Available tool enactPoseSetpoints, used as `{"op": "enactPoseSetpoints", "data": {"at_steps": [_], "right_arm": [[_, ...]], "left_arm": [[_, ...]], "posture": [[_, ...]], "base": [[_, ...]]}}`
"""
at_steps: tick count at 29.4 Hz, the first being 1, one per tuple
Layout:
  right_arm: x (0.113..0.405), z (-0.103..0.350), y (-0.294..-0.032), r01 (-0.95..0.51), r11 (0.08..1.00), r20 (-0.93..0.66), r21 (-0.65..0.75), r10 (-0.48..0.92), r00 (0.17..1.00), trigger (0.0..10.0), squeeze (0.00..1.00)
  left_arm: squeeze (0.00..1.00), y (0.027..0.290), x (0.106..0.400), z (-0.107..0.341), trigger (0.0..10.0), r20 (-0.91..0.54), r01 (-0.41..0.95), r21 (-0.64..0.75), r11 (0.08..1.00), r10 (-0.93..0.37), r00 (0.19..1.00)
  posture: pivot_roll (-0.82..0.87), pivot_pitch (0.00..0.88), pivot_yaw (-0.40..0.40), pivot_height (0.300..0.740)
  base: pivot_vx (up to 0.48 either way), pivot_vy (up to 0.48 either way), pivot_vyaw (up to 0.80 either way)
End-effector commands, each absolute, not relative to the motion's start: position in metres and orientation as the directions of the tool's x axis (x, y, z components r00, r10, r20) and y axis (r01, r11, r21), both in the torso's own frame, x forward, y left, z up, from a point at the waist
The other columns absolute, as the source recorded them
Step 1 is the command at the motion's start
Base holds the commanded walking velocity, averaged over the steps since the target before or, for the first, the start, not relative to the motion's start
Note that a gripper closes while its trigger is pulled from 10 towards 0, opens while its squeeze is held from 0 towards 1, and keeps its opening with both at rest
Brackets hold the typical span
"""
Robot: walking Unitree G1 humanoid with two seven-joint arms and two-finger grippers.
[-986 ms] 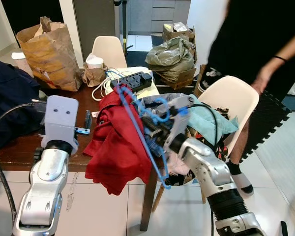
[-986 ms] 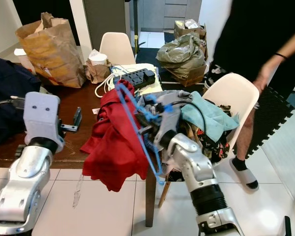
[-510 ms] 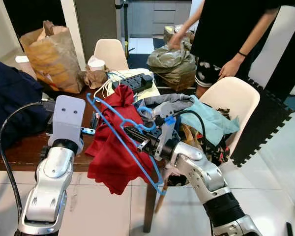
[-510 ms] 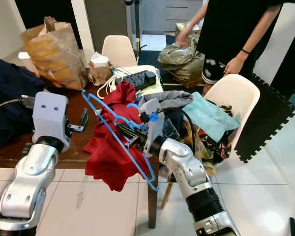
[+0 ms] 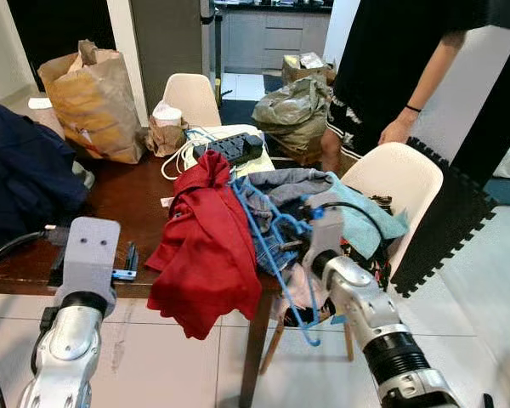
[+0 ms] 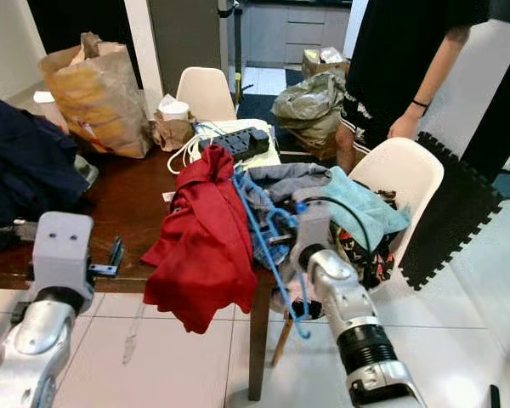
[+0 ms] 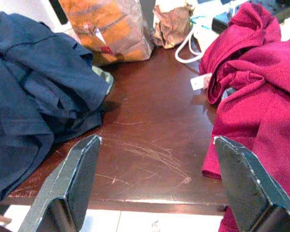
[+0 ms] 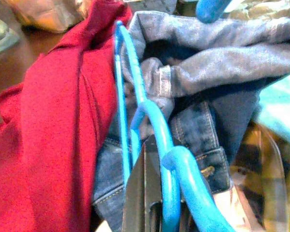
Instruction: Hang hanger
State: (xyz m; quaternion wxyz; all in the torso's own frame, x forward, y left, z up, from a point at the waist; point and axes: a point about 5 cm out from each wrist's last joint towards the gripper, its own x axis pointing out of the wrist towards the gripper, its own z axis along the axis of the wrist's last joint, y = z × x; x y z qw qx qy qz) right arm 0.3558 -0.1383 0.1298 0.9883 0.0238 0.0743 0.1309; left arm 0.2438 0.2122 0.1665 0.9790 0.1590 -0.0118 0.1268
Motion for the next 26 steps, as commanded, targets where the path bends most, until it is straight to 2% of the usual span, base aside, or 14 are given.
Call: {"op": "enactPoseSetpoints", "data": {"at_steps": [1, 2, 4, 5, 9, 10, 11, 12, 14, 15, 17, 20, 25, 26], "right_arm": [[0.358, 0.131, -0.146, -0.208, 0.977, -0.133, 0.053, 0.213, 0.968, 10.0, 0.00], [0.362, 0.132, -0.173, -0.077, 0.997, -0.133, 0.032, 0.080, 0.988, 10.0, 0.00], [0.362, 0.132, -0.173, -0.077, 0.997, -0.133, 0.032, 0.080, 0.988, 10.0, 0.00], [0.362, 0.135, -0.200, 0.017, 0.999, -0.132, 0.027, -0.014, 0.991, 10.0, 0.00], [0.361, 0.139, -0.212, 0.009, 0.998, -0.122, 0.065, -0.001, 0.992, 10.0, 0.00], [0.360, 0.147, -0.205, -0.103, 0.985, -0.081, 0.141, 0.115, 0.990, 10.0, 0.00], [0.360, 0.147, -0.205, -0.103, 0.985, -0.081, 0.141, 0.115, 0.990, 10.0, 0.00], [0.358, 0.154, -0.192, -0.214, 0.956, -0.031, 0.202, 0.225, 0.974, 10.0, 0.00], [0.358, 0.154, -0.192, -0.214, 0.956, -0.031, 0.202, 0.225, 0.974, 10.0, 0.00], [0.358, 0.162, -0.179, -0.298, 0.928, 0.022, 0.226, 0.301, 0.954, 10.0, 0.00], [0.358, 0.162, -0.179, -0.298, 0.928, 0.022, 0.226, 0.301, 0.954, 10.0, 0.00], [0.364, 0.181, -0.159, -0.356, 0.906, 0.106, 0.230, 0.340, 0.934, 10.0, 0.00], [0.367, 0.190, -0.151, -0.374, 0.896, 0.140, 0.241, 0.349, 0.927, 10.0, 0.00], [0.367, 0.195, -0.139, -0.403, 0.881, 0.163, 0.247, 0.372, 0.914, 10.0, 0.00]], "left_arm": [[0.00, 0.215, 0.243, 0.163, 10.0, 0.058, -0.265, 0.309, 0.914, 0.260, 0.964], [0.00, 0.223, 0.241, 0.156, 10.0, 0.055, -0.280, 0.309, 0.909, 0.277, 0.959], [0.00, 0.223, 0.241, 0.156, 10.0, 0.055, -0.280, 0.309, 0.909, 0.277, 0.959], [0.00, 0.231, 0.240, 0.151, 10.0, 0.056, -0.285, 0.313, 0.906, 0.282, 0.958], [0.00, 0.241, 0.242, 0.153, 10.0, 0.067, -0.284, 0.321, 0.903, 0.278, 0.958], [0.00, 0.250, 0.245, 0.159, 10.0, 0.091, -0.295, 0.332, 0.896, 0.281, 0.955], [0.00, 0.250, 0.245, 0.159, 10.0, 0.091, -0.295, 0.332, 0.896, 0.281, 0.955], [0.00, 0.254, 0.248, 0.166, 10.0, 0.115, -0.313, 0.341, 0.887, 0.291, 0.950], [0.00, 0.254, 0.248, 0.166, 10.0, 0.115, -0.313, 0.341, 0.887, 0.291, 0.950], [0.00, 0.256, 0.250, 0.172, 10.0, 0.141, -0.334, 0.347, 0.876, 0.303, 0.942], [0.00, 0.256, 0.250, 0.172, 10.0, 0.141, -0.334, 0.347, 0.876, 0.303, 0.942], [0.00, 0.248, 0.255, 0.180, 10.0, 0.181, -0.367, 0.337, 0.867, 0.323, 0.929], [0.00, 0.243, 0.258, 0.185, 10.0, 0.201, -0.372, 0.327, 0.869, 0.320, 0.926], [0.00, 0.237, 0.261, 0.191, 10.0, 0.226, -0.367, 0.318, 0.874, 0.306, 0.925]], "posture": [[0.04, 0.000, -0.084, 0.740], [0.02, 0.000, -0.086, 0.740], [0.02, 0.000, -0.086, 0.740], [0.01, 0.000, -0.093, 0.740], [0.01, 0.000, -0.086, 0.740], [0.00, 0.000, -0.071, 0.740], [0.00, 0.000, -0.071, 0.740], [0.00, 0.000, -0.064, 0.740], [0.00, 0.000, -0.064, 0.740], [0.00, 0.000, -0.060, 0.740], [0.00, 0.000, -0.060, 0.740], [0.01, 0.000, -0.062, 0.740], [0.02, 0.000, -0.065, 0.740], [0.02, 0.000, -0.060, 0.740]], "base": [[0.000, 0.000, 0.00], [0.000, 0.000, 0.00], [0.000, 0.000, 0.00], [0.000, 0.000, 0.00], [0.000, 0.000, 0.00], [0.000, 0.000, 0.00], [0.000, 0.000, 0.00], [0.000, 0.000, 0.00], [0.000, 0.000, 0.00], [0.000, 0.000, 0.00], [0.000, 0.000, 0.00], [0.000, 0.366, 0.00], [0.000, 0.415, 0.00], [0.000, 0.454, 0.00]]}}
